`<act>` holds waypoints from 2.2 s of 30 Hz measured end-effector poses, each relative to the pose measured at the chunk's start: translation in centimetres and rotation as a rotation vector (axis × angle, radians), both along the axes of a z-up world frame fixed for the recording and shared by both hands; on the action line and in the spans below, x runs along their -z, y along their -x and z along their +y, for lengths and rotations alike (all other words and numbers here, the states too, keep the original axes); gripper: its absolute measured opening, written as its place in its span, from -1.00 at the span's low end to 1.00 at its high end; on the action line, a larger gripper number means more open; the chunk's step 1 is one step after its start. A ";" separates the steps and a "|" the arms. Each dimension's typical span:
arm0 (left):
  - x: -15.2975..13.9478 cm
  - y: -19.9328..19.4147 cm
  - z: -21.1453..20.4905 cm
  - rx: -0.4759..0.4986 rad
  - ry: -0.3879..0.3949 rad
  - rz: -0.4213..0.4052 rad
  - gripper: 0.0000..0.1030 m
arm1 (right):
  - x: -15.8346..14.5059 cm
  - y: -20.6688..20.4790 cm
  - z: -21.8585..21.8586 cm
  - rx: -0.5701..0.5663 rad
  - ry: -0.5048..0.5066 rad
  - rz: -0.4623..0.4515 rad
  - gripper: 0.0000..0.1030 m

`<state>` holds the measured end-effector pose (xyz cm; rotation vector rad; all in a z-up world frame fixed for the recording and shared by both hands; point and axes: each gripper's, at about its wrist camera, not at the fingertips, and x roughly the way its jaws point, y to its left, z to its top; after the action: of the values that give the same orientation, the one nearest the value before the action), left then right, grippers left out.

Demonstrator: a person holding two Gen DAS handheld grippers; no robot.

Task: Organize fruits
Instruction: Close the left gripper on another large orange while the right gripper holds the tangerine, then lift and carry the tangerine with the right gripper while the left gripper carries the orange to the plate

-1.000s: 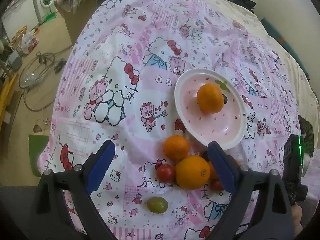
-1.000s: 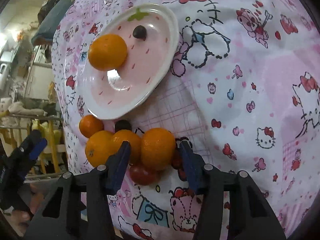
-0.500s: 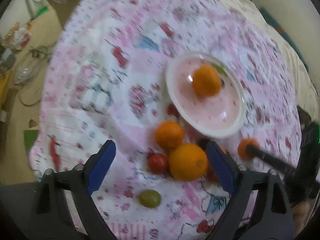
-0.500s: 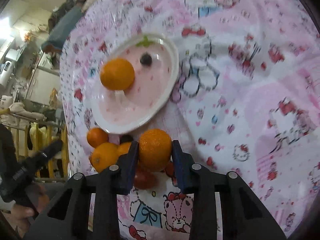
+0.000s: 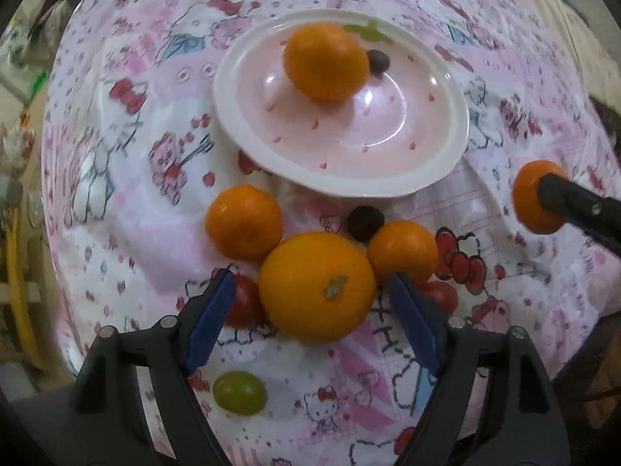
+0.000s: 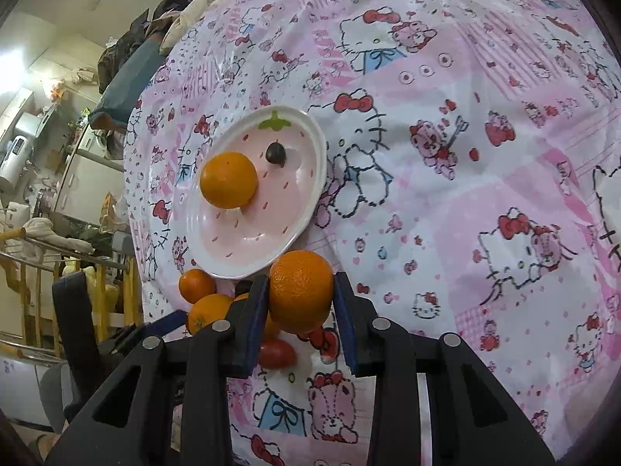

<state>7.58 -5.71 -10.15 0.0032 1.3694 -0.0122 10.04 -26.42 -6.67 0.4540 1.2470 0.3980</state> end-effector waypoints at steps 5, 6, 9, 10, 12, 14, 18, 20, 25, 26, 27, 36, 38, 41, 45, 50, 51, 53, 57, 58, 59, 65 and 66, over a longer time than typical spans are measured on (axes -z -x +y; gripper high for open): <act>0.0 -0.3 -1.0 0.046 -0.020 -0.013 0.15 | -0.2 0.0 -0.7 0.015 -0.003 0.000 -0.33; -0.1 -0.3 -1.3 0.062 -0.036 -0.019 0.08 | -0.3 0.1 -0.7 0.015 -0.004 -0.003 -0.33; -0.2 -0.2 -1.6 0.076 -0.049 -0.028 0.00 | -0.5 0.1 -0.8 0.017 -0.011 -0.009 -0.33; -0.3 -0.2 -1.4 0.073 -0.040 -0.028 -0.01 | -0.6 0.1 -0.8 0.017 -0.014 -0.010 -0.33; -0.6 -0.2 -1.0 0.061 -0.018 -0.024 -0.02 | -0.8 0.1 -0.5 0.008 -0.017 -0.017 -0.33; -0.7 0.2 -0.7 0.055 -0.003 -0.018 -0.02 | -0.9 0.2 -0.3 -0.002 -0.013 -0.025 -0.33; -1.4 1.2 -0.8 0.080 0.025 -0.030 -0.02 | -1.0 0.2 0.0 -0.009 -0.011 -0.027 -0.33; -2.0 1.8 -0.6 0.079 0.028 -0.052 -0.02 | -1.0 0.1 0.1 -0.011 -0.013 -0.029 -0.33; -3.5 2.7 0.8 0.055 0.046 -0.115 -0.02 | -1.2 0.1 0.7 -0.028 -0.006 -0.042 -0.33; -3.9 2.9 1.2 0.051 0.043 -0.128 -0.02 | -1.2 0.2 0.9 -0.033 0.000 -0.046 -0.33; -4.1 3.0 1.4 0.051 0.038 -0.137 -0.02 | -1.3 0.2 1.0 -0.036 0.001 -0.047 -0.33; -6.0 3.5 2.2 -0.017 0.057 -0.197 -0.02 | -2.5 0.6 0.5 -0.048 -0.020 -0.082 -0.33; -6.8 3.2 2.6 -0.052 0.098 -0.200 -0.02 | -3.4 0.7 0.1 -0.038 -0.041 -0.112 -0.33; -9.2 2.9 2.9 -0.083 0.106 -0.252 -0.02 | -5.0 0.8 -0.7 -0.020 -0.081 -0.179 -0.33; -11.8 1.9 3.3 -0.077 0.091 -0.318 -0.02 | -7.2 1.1 -1.8 0.014 -0.124 -0.267 -0.33; -13.6 0.0 3.8 -0.058 0.065 -0.344 -0.02 | -9.1 0.6 -2.4 0.033 -0.137 -0.336 -0.32; -13.8 -0.4 3.8 -0.054 0.062 -0.344 -0.02 | -9.2 0.4 -2.5 0.029 -0.134 -0.343 -0.33; -14.1 -1.0 3.6 -0.045 0.055 -0.351 -0.02 | -9.7 -0.2 -2.3 0.012 -0.124 -0.359 -0.33; -13.8 -2.2 3.2 -0.023 0.040 -0.357 -0.02 | -9.8 -1.1 -2.0 -0.006 -0.130 -0.368 -0.33; -13.6 -2.4 3.2 -0.022 0.041 -0.353 -0.02 | -9.8 -1.5 -1.8 -0.013 -0.124 -0.370 -0.33; -13.3 -2.8 3.2 -0.020 0.044 -0.344 -0.02 | -9.8 -1.7 -1.7 -0.016 -0.114 -0.374 -0.33; -11.3 -4.4 2.7 0.006 0.028 -0.310 -0.02 | -9.3 -3.5 -1.5 -0.012 -0.113 -0.359 -0.32; -10.9 -4.7 2.7 0.009 0.028 -0.304 -0.02 | -9.2 -3.8 -1.4 -0.013 -0.107 -0.356 -0.33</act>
<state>12.24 -3.00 0.74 -0.0123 1.0656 -0.0371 13.89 -27.85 2.53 0.4442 0.8866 0.5338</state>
